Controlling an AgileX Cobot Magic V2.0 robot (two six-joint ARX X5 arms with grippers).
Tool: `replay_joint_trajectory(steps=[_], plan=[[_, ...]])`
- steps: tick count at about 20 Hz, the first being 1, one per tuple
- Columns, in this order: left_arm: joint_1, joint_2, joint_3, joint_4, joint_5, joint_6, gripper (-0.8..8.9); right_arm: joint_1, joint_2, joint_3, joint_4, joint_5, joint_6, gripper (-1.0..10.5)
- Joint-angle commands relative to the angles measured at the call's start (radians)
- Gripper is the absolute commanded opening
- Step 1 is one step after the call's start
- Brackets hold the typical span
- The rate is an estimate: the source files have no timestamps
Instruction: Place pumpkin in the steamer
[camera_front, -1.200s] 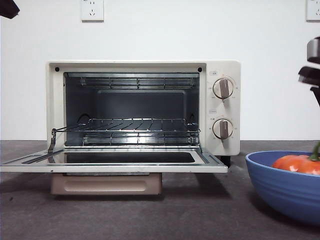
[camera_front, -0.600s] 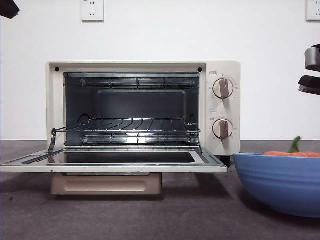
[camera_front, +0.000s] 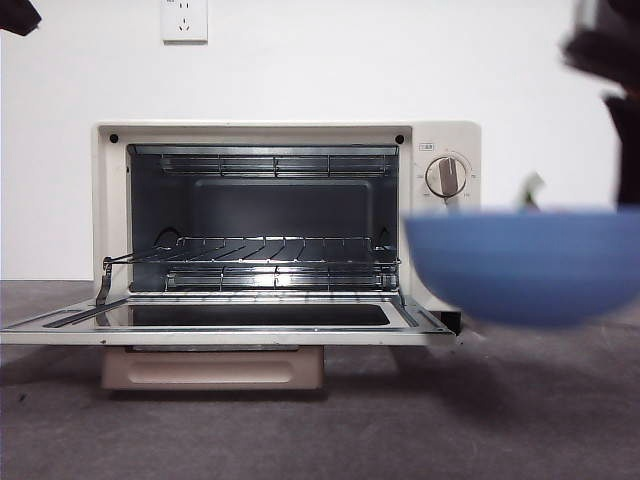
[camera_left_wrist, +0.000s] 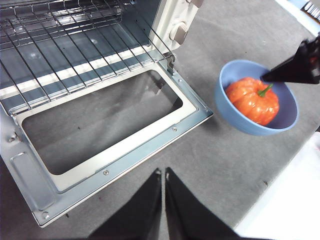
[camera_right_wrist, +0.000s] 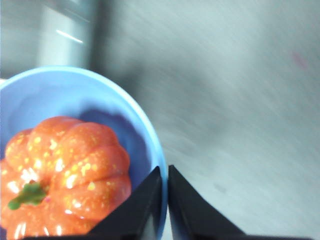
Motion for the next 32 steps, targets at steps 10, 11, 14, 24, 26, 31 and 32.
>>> replay_joint_trajectory(steps=[10, 11, 14, 24, 26, 31, 32], plan=[[-0.004, 0.004, 0.006, 0.014, 0.003, 0.025, 0.16, 0.242, 0.363, 0.398, 0.056, 0.127, 0.131, 0.1], [-0.004, 0.004, 0.006, 0.013, 0.003, 0.027, 0.16, 0.244, 0.412, 0.444, 0.06, 0.134, 0.138, 0.1], [-0.004, 0.005, 0.006, 0.013, -0.003, 0.032, 0.16, 0.243, 0.516, 0.531, 0.084, 0.137, 0.171, 0.1], [-0.004, 0.004, 0.006, 0.011, -0.003, 0.035, 0.16, 0.237, 0.67, 0.615, 0.213, 0.241, 0.295, 0.1], [-0.004, 0.004, 0.006, 0.01, -0.003, 0.035, 0.16, 0.233, 0.673, 0.615, 0.223, 0.283, 0.302, 0.1], [-0.004, 0.004, 0.007, 0.01, -0.004, 0.035, 0.16, 0.214, 0.674, 0.615, 0.236, 0.32, 0.313, 0.1], [-0.004, 0.004, 0.007, 0.01, -0.003, 0.035, 0.16, 0.208, 0.674, 0.615, 0.238, 0.323, 0.315, 0.1]])
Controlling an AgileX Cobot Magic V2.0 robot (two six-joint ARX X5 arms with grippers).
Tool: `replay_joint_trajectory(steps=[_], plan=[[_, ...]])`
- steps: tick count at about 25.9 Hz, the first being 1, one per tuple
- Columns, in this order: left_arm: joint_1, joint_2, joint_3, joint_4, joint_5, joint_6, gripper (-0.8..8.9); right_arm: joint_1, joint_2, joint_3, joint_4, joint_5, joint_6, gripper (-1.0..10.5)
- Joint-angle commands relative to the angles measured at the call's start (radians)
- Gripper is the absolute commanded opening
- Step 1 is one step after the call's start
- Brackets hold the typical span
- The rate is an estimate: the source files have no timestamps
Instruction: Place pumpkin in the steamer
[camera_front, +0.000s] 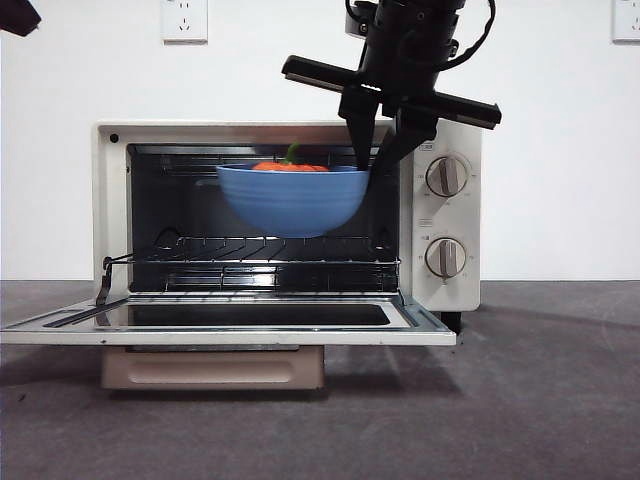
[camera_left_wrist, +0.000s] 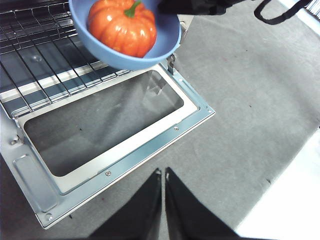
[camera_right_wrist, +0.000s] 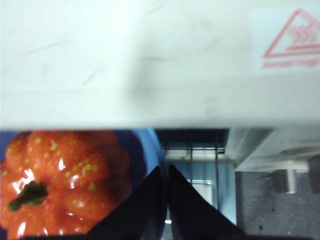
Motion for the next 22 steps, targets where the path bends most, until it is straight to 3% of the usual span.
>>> replay_joint_trajectory(steps=[1, 19, 22], plan=[[-0.004, 0.004, 0.007, 0.011, -0.002, 0.014, 0.16, -0.006, 0.017, 0.027, 0.019, 0.016, 0.023, 0.1], [-0.004, 0.004, 0.007, 0.01, -0.002, 0.014, 0.16, -0.011, 0.068, 0.027, 0.035, 0.03, 0.023, 0.1], [-0.004, 0.004, 0.007, 0.011, -0.002, 0.014, 0.16, -0.011, 0.068, 0.027, 0.035, 0.031, 0.022, 0.6]])
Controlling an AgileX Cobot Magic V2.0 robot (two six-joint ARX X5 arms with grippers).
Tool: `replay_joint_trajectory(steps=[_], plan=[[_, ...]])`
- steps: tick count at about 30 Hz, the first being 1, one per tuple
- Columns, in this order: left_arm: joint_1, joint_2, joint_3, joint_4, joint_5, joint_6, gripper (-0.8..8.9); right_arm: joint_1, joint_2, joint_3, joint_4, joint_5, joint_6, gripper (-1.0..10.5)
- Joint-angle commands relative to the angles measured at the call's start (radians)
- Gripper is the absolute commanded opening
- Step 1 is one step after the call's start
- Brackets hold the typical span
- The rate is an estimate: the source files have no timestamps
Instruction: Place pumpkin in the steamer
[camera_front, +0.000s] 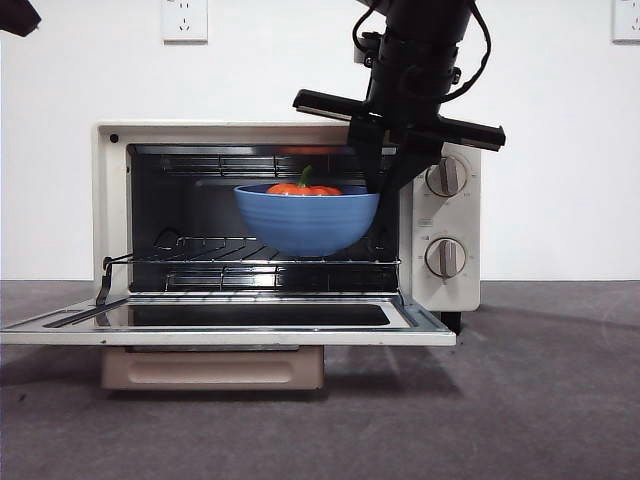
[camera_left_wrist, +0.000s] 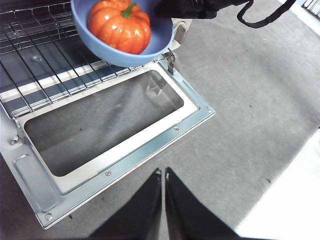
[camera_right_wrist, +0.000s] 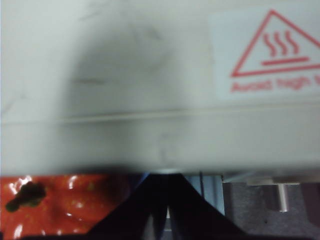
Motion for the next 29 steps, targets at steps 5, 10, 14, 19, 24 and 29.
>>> replay_joint_trajectory(steps=[5, 10, 14, 19, 24, 29], plan=[[-0.004, 0.004, 0.006, 0.011, -0.002, 0.014, 0.16, 0.011, 0.014, 0.026, 0.008, 0.004, 0.007, 2.2], [-0.004, 0.004, 0.006, 0.011, -0.002, 0.014, 0.16, 0.016, 0.005, 0.026, 0.008, 0.004, -0.006, 2.2], [-0.004, 0.004, 0.007, 0.011, -0.002, 0.014, 0.16, 0.028, -0.022, 0.026, 0.002, 0.008, -0.042, 2.2], [-0.004, 0.004, 0.007, 0.011, -0.002, 0.014, 0.16, 0.039, -0.088, 0.026, -0.04, 0.015, -0.084, 2.2], [-0.004, 0.004, 0.006, 0.011, -0.002, 0.013, 0.16, 0.058, -0.185, 0.026, -0.122, 0.019, -0.165, 2.2], [-0.004, 0.004, 0.007, 0.011, -0.002, 0.013, 0.16, 0.097, -0.303, 0.026, -0.183, 0.016, -0.295, 2.2]])
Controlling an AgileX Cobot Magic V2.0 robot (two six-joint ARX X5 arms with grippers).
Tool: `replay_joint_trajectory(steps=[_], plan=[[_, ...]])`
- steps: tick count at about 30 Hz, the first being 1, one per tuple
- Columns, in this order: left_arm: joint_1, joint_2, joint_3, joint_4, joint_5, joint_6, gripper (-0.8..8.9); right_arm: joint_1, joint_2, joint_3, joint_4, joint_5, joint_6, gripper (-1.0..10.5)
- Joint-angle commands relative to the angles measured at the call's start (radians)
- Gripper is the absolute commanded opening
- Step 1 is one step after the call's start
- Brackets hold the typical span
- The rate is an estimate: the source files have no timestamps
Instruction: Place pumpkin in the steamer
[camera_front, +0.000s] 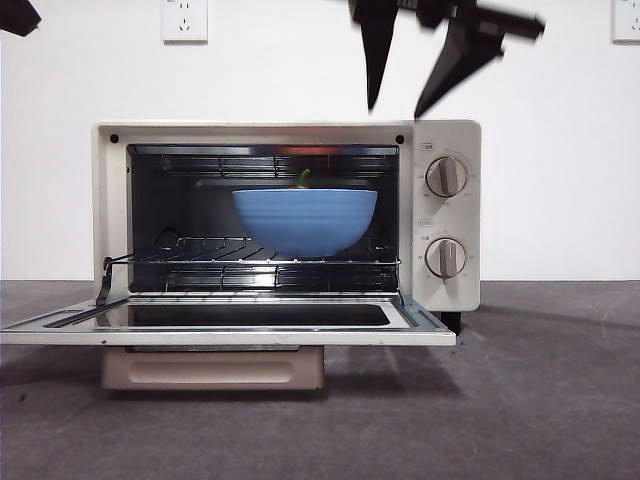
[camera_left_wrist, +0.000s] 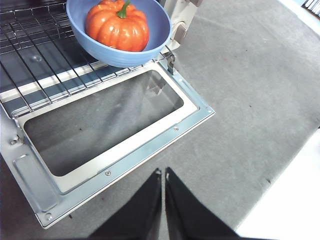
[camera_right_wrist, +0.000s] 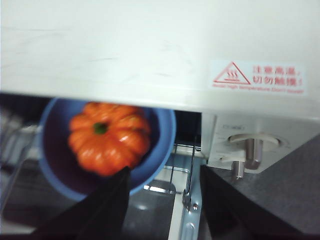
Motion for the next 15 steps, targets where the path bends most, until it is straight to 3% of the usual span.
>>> replay_joint_trajectory(steps=[1, 8, 15], plan=[[-0.004, 0.004, 0.006, 0.011, -0.002, 0.013, 0.16, 0.035, -0.065, 0.024, -0.032, 0.004, -0.126, 2.2], [-0.004, 0.004, 0.007, 0.012, -0.002, 0.004, 0.16, 0.076, -0.256, -0.041, -0.078, 0.01, -0.214, 2.2], [-0.004, 0.004, 0.007, 0.013, -0.002, 0.0, 0.16, 0.078, -0.521, -0.296, -0.047, -0.031, -0.232, 2.2]])
